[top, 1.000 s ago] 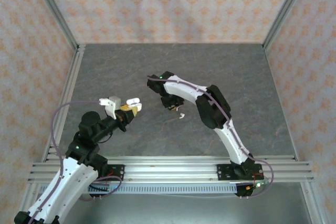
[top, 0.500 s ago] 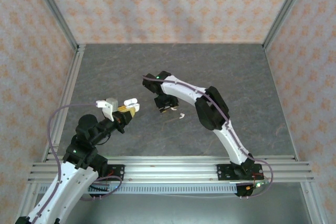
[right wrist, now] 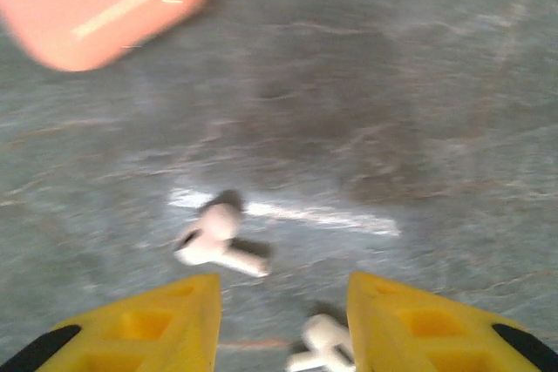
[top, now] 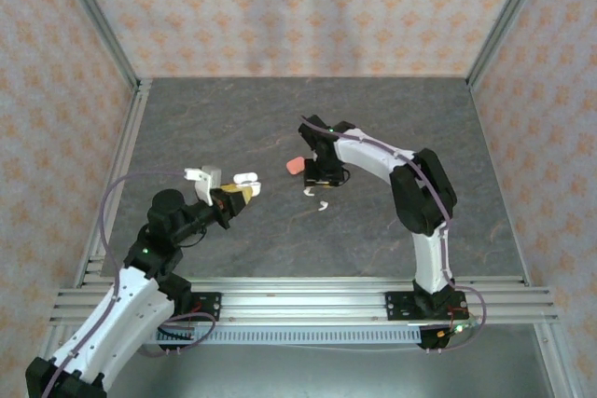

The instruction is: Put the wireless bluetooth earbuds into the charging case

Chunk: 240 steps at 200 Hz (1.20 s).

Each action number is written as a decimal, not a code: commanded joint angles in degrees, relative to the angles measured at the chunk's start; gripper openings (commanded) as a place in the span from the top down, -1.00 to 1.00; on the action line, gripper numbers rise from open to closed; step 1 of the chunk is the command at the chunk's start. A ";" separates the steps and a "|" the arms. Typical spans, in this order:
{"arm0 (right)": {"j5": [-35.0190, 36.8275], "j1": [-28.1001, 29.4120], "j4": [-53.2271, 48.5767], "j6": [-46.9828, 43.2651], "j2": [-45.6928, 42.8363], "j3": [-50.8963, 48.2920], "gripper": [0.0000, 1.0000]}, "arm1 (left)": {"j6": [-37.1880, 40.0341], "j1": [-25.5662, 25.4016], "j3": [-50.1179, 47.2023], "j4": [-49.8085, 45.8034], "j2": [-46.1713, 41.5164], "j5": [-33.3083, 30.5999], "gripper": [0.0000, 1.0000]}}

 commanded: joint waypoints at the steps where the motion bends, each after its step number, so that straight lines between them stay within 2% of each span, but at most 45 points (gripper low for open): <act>1: -0.15 -1.78 1.53 -0.97 -0.29 -1.75 0.19 | -0.37 -2.20 1.95 5.39 2.55 3.25 1.00; 73: -0.08 -2.67 4.10 0.20 -0.58 -7.09 0.33 | 6.00 -14.32 9.34 8.04 15.17 -2.10 1.00; 135: 1.26 -2.39 4.52 0.85 -1.54 -8.20 0.36 | 7.98 -14.75 11.02 11.43 20.35 -3.06 1.00; 240: -5.19 1.62 8.53 2.81 -1.56 -7.16 0.42 | 9.25 -14.76 12.18 13.95 23.84 -4.07 1.00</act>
